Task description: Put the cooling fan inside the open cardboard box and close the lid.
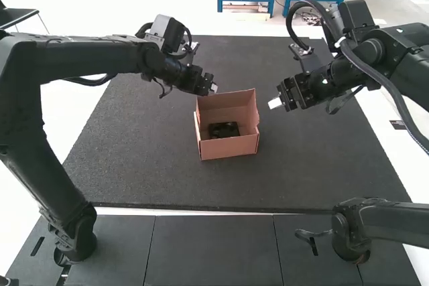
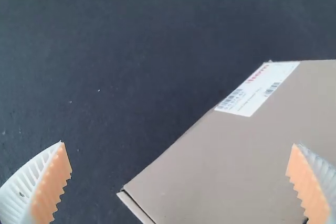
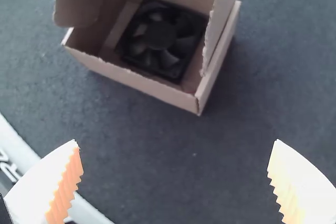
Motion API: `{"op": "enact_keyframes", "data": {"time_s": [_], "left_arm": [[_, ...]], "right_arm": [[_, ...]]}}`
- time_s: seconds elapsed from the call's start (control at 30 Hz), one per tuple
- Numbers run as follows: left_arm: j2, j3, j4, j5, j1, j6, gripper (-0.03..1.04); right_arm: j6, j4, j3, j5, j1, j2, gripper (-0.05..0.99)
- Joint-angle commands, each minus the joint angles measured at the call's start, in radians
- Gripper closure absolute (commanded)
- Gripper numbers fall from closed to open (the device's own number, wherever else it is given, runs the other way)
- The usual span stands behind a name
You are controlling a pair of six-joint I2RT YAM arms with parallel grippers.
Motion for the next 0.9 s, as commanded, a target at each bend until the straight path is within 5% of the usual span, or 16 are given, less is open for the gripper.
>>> {"op": "enact_keyframes", "data": {"time_s": [0.0, 0.5, 0.87], "left_arm": [[0.012, 0.006, 0.002, 0.010, 0.016, -0.005, 0.04], [0.026, -0.019, -0.108, 0.022, 0.006, 0.070, 0.04], [0.026, -0.066, -0.157, 0.040, 0.005, 0.060, 0.04]], "right_arm": [[0.015, 0.004, 0.007, 0.005, 0.010, -0.016, 0.14], [0.019, 0.010, -0.002, 0.005, 0.011, -0.010, 0.14], [0.021, 0.012, 0.001, 0.005, 0.011, -0.010, 0.14]]}}
